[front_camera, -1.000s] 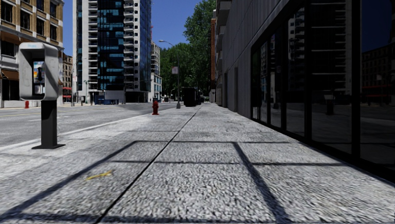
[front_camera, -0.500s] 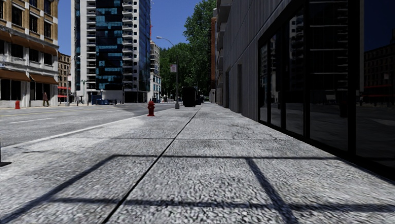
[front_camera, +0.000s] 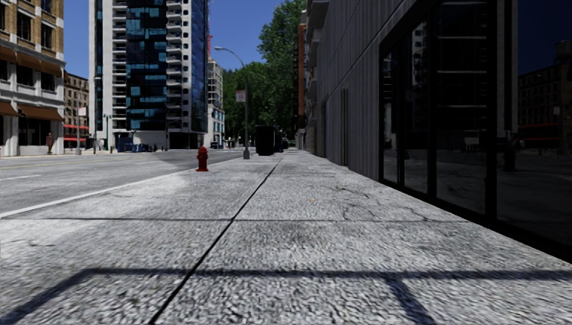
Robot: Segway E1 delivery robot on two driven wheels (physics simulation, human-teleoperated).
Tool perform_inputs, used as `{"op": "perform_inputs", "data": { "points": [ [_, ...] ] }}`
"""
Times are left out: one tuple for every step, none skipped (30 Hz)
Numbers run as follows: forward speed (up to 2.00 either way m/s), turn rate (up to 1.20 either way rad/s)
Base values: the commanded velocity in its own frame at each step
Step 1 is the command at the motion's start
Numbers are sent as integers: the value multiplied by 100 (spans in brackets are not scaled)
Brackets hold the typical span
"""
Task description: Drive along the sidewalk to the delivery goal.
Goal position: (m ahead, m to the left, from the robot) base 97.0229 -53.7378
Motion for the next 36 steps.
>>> {"op": "perform_inputs", "data": {
  "points": [
    [200, -26],
    [200, -26],
    [200, -26],
    [200, -26],
    [200, -26],
    [200, -26],
    [200, -26],
    [200, -26],
    [200, -26],
    [200, -26],
    [200, -26],
    [200, -26],
    [200, -21],
    [200, 0],
    [200, 0],
    [200, 0],
    [200, 0],
    [200, 0],
    [200, 0],
    [200, 0],
    [200, 0],
    [200, 0],
    [200, 0],
    [200, 0],
    [200, 0],
    [200, 0],
    [200, 0],
    [200, 0],
    [200, 0],
    [200, 0],
    [200, 0],
    [200, 0],
    [200, 0],
    [200, 0],
    [200, 0],
    [200, 0]
  ]
}}
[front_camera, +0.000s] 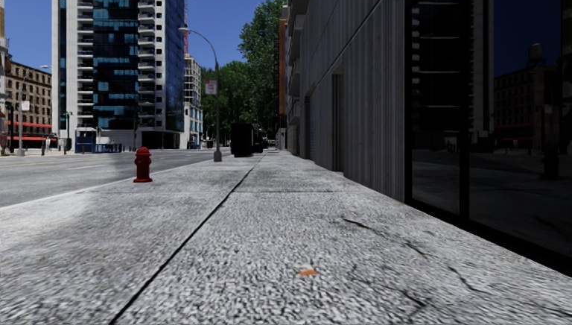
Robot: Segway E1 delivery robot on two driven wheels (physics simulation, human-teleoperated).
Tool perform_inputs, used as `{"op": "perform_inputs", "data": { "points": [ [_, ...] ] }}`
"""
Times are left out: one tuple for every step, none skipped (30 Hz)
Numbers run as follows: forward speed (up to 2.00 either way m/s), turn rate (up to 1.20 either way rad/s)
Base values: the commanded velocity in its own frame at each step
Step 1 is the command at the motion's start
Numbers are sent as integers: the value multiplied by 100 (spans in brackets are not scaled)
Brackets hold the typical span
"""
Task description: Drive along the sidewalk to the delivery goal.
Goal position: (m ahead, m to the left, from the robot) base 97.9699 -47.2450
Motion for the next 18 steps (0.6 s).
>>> {"op": "perform_inputs", "data": {
  "points": [
    [200, 0],
    [200, 0],
    [200, 0],
    [200, 0],
    [200, 0],
    [200, 0],
    [200, 0],
    [200, 0],
    [200, 0],
    [200, 0],
    [200, 0],
    [200, 0],
    [200, 0],
    [200, 4],
    [200, 4],
    [200, 10],
    [200, 13],
    [200, 14]
  ]
}}
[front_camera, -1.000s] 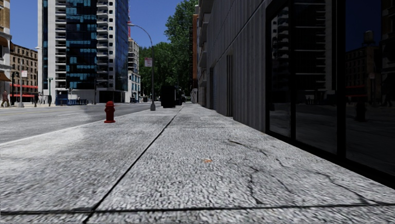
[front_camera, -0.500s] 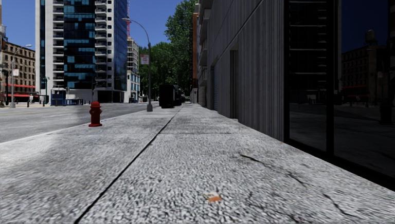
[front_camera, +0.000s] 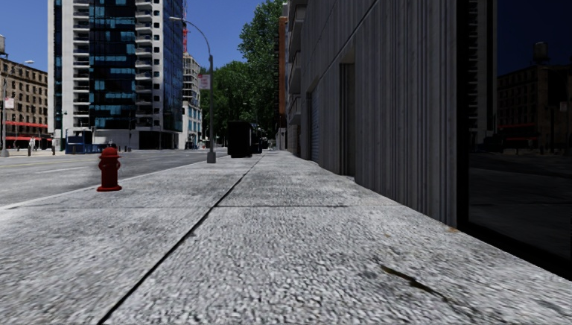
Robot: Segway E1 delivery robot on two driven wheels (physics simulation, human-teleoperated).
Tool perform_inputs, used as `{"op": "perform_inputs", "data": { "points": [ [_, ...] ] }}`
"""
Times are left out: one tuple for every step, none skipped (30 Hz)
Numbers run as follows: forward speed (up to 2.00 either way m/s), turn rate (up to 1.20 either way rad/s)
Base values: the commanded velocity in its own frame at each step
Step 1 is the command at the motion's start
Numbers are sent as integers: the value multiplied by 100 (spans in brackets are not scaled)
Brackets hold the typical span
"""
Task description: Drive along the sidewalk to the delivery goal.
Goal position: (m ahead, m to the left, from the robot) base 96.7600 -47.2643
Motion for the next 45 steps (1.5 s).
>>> {"op": "perform_inputs", "data": {
  "points": [
    [200, 14],
    [200, 14],
    [200, 14],
    [200, 14],
    [200, 14],
    [200, 14],
    [200, 14],
    [200, 14],
    [200, 14],
    [200, 14],
    [200, 14],
    [200, 14],
    [200, 14],
    [200, 14],
    [200, 14],
    [200, 16],
    [200, 19],
    [200, 21],
    [200, 21],
    [200, 21],
    [200, 22],
    [200, 22],
    [200, 22],
    [200, 22],
    [200, 22],
    [200, 22],
    [200, 22],
    [200, 22],
    [200, 22],
    [200, 22],
    [200, 22],
    [200, 22],
    [200, 22],
    [200, 22],
    [200, 22],
    [200, 22],
    [200, 22],
    [200, 22],
    [200, 20],
    [200, 20],
    [200, 15],
    [200, 0],
    [200, 0],
    [200, 0],
    [200, 0]
  ]
}}
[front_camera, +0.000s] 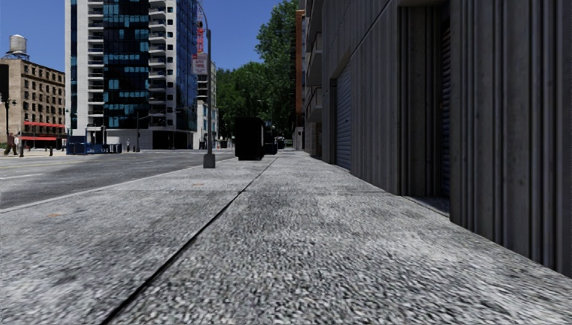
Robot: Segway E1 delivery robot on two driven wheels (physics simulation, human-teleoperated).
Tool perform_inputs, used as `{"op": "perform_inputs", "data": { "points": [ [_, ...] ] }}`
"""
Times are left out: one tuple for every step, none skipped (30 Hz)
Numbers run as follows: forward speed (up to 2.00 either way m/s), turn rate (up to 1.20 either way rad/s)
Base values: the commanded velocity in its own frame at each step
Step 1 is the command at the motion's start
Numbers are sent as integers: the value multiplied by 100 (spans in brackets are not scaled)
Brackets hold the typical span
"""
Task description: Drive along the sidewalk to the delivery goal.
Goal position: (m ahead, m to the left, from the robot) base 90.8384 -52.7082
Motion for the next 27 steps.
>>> {"op": "perform_inputs", "data": {
  "points": [
    [200, 0],
    [200, 0],
    [200, 0],
    [200, 0],
    [200, 0],
    [200, 0],
    [200, 0],
    [200, 0],
    [200, 0],
    [200, 0],
    [200, 0],
    [200, 0],
    [200, 0],
    [200, 0],
    [200, 0],
    [200, 0],
    [200, 0],
    [200, 0],
    [200, 0],
    [200, 0],
    [200, 0],
    [200, 0],
    [200, 0],
    [200, 0],
    [200, 0],
    [200, 0],
    [200, 0]
  ]
}}
